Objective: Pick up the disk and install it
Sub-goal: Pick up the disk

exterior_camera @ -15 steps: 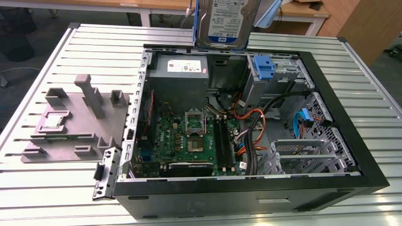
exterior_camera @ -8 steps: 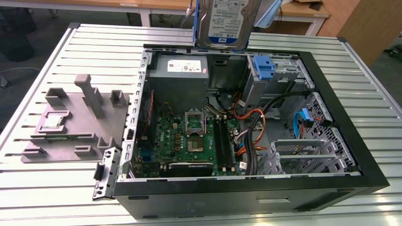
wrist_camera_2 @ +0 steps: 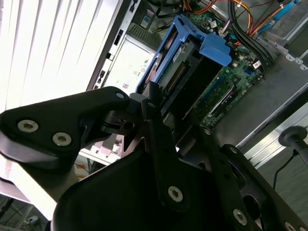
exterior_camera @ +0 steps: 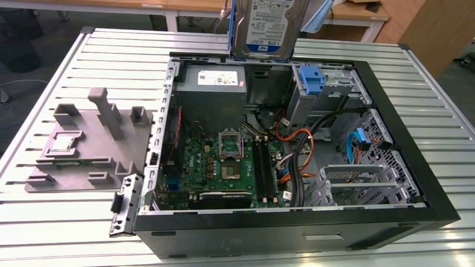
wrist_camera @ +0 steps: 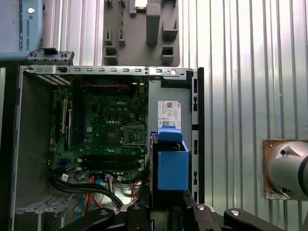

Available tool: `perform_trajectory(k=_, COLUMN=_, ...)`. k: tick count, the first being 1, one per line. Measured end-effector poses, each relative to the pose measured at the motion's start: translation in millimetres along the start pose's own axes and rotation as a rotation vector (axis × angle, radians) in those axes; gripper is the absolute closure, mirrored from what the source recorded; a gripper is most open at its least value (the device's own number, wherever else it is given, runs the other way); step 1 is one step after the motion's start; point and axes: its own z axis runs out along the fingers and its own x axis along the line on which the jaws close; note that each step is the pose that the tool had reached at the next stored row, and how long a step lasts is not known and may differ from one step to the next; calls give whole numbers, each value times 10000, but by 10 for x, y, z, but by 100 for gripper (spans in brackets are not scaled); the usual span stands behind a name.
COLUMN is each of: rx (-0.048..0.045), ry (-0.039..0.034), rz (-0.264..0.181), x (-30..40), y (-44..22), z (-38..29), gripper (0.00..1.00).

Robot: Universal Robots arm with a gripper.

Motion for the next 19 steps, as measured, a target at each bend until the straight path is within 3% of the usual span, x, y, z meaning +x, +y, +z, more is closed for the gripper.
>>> perform_trajectory(k=19, rx=1, ry=-1, rz=0, x=59, y=-1, z=0, gripper=65)
